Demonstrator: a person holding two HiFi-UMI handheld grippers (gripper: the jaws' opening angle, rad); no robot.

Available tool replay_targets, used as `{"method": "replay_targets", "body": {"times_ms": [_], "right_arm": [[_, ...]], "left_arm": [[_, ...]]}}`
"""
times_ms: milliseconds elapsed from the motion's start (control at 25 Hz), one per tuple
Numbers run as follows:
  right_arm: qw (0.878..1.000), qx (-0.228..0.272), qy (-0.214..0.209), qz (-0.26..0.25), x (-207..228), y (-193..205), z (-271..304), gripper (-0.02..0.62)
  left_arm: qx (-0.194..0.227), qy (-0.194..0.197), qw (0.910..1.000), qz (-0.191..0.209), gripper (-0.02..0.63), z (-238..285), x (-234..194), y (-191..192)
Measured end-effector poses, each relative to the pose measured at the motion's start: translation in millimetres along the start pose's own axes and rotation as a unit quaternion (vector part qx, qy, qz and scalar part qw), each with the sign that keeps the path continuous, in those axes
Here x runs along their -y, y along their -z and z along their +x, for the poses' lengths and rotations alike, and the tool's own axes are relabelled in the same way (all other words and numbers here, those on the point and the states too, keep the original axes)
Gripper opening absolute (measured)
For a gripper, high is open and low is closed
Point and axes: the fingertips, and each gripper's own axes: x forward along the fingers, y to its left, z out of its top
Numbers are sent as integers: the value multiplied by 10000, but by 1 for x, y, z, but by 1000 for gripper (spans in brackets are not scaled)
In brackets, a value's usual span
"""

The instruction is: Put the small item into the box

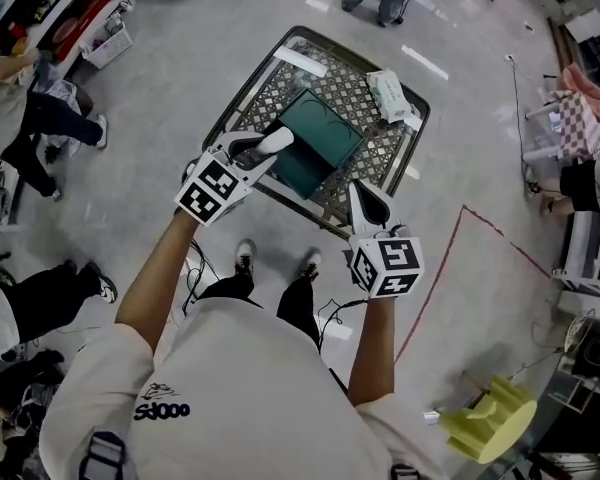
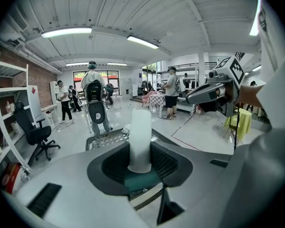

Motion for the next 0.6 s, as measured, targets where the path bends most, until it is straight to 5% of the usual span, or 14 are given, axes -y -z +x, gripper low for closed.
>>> {"method": "replay_targets", "body": {"times_ms": [600], "right_arm": [[9960, -749, -103, 469, 73, 67, 9, 11]], "left_arm": [[-1120, 132, 9934, -227, 131, 97, 26, 67]]}}
